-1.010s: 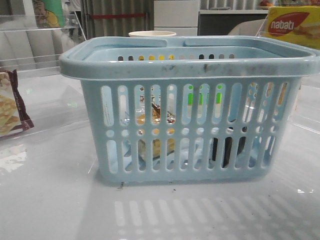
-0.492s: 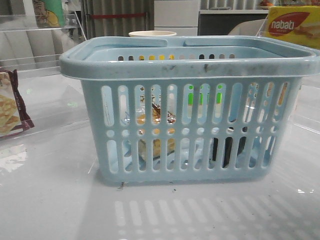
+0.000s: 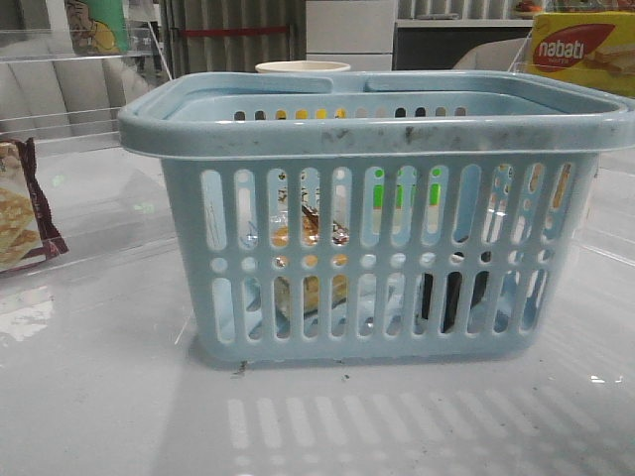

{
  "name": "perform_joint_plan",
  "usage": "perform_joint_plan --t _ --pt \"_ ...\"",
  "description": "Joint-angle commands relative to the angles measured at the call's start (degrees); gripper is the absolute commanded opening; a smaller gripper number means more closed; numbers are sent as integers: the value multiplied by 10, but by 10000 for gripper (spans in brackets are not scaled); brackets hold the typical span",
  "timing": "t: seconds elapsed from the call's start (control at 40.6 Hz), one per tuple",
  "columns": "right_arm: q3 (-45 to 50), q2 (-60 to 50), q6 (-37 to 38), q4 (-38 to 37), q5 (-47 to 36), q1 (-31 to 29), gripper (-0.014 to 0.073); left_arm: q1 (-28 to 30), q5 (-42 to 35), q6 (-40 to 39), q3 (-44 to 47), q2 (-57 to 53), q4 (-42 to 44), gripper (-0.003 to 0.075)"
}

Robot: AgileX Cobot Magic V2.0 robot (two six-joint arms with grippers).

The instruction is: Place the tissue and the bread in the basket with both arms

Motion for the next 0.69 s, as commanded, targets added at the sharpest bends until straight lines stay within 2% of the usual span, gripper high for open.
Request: perform_joint_plan --t 0.0,0.665 --pt "-14 0 2 -9 -35 -2 57 2 -35 -5 -16 0 -5 91" --pt "-14 0 2 -9 -33 -2 57 13 -40 -5 -13 -13 2 91"
